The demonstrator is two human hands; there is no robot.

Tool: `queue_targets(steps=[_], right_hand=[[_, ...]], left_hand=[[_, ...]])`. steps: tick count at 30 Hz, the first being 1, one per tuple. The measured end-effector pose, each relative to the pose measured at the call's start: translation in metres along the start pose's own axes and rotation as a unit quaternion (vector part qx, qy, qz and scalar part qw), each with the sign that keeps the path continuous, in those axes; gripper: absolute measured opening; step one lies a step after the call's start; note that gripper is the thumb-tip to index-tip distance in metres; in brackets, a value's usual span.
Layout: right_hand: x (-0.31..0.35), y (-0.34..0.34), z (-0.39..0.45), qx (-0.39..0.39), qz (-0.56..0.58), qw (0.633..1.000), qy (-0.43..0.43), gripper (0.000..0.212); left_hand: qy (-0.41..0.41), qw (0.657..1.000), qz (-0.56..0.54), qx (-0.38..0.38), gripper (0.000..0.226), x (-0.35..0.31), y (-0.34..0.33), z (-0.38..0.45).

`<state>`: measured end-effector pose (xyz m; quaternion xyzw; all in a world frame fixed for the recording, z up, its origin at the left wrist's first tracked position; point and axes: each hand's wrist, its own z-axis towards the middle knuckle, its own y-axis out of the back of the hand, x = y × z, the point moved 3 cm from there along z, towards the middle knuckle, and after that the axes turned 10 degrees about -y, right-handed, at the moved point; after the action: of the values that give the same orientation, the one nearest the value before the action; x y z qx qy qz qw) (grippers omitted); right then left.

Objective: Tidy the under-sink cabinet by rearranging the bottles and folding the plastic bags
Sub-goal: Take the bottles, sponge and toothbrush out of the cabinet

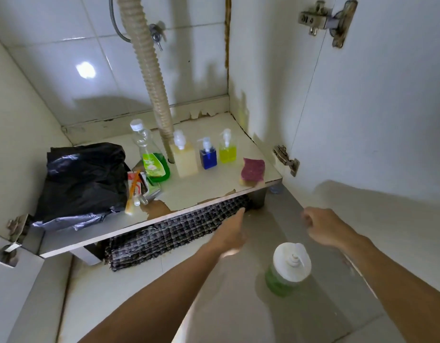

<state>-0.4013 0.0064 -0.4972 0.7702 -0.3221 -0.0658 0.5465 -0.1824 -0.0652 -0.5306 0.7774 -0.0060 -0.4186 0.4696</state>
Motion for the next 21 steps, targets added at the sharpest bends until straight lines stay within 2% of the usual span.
queue_targets(steps=[3,5,9,13,17,21], right_hand=[[0.044,0.024,0.012,-0.036,0.055,0.997,0.030,0.022],[0.070,0.032,0.025,-0.048,0.072,0.995,0.040,0.020],[0.115,0.041,0.059,-0.067,0.104,0.991,0.043,0.025],[0.144,0.040,0.089,-0.098,0.102,0.989,0.050,0.030],[0.160,0.034,0.111,-0.110,0.083,0.990,0.028,0.039],[0.171,0.028,0.125,-0.110,0.065,0.992,0.005,0.049]], left_hand=[[0.001,0.995,0.042,-0.094,0.061,0.012,0.047,0.010],[-0.002,0.989,0.082,-0.121,0.058,0.017,0.076,0.021],[-0.017,0.978,0.141,-0.155,0.053,0.017,0.127,0.052],[-0.051,0.961,0.184,-0.199,0.039,0.011,0.160,0.081],[-0.118,0.935,0.257,-0.216,0.047,0.004,0.179,0.113],[-0.097,0.933,0.277,-0.208,0.046,-0.003,0.196,0.151]])
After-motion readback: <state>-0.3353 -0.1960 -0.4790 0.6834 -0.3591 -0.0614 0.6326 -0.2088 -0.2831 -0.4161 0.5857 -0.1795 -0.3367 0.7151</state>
